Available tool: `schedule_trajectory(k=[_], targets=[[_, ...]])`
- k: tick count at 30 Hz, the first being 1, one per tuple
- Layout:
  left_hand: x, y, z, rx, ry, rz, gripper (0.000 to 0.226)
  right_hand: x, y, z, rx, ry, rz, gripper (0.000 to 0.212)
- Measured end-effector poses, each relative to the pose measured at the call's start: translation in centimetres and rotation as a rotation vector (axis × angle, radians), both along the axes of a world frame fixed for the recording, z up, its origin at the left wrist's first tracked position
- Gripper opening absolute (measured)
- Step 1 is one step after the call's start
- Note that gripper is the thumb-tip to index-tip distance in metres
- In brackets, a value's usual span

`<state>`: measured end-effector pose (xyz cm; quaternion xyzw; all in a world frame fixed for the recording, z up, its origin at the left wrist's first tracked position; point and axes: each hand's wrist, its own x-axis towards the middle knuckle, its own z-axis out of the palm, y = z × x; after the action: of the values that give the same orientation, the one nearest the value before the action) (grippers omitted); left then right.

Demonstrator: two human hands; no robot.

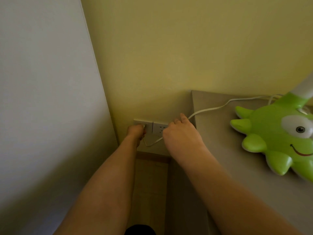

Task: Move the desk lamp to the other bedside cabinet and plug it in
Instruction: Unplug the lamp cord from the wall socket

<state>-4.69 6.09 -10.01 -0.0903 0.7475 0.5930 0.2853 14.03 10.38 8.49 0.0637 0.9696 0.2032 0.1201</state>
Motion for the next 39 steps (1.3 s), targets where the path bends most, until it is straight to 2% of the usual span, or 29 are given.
schedule_trajectory(k=[8,12,14,17,21,26,32,39], targets=[[0.1,0.2,0.4,-0.054,0.001,0.035,0.025,0.0,0.1,0.0,-0.044,0.013,0.008,0.036],[3.2,-3.3,-1.4,-0.271,-0.075,-0.144,0.007,0.1,0.1,-0.1,-0.051,0.013,0.019,0.033],[4.8,-5.0,-1.9,-0.205,-0.129,-0.093,0.013,0.2,-0.2,-0.2,-0.058,0.017,0.036,0.031],[4.8,-4.4,0.6,-0.060,-0.089,0.026,0.023,0.2,-0.1,-0.2,-0.057,0.020,0.046,0.030],[4.8,-4.1,5.4,-0.019,-0.032,0.114,0.020,0.3,-0.4,0.2,-0.088,0.058,0.054,0.034],[7.3,-6.4,13.3,-0.020,0.014,0.199,0.014,3.2,-0.5,4.7,-0.329,0.162,-0.039,0.059],[11.2,-8.5,28.0,-0.020,0.000,0.269,0.027,7.7,-1.3,16.3,-0.449,0.137,-0.141,0.067],[14.9,-9.2,45.9,-0.050,0.048,0.191,0.022,13.2,-5.2,30.2,-0.394,-0.016,-0.174,0.067]])
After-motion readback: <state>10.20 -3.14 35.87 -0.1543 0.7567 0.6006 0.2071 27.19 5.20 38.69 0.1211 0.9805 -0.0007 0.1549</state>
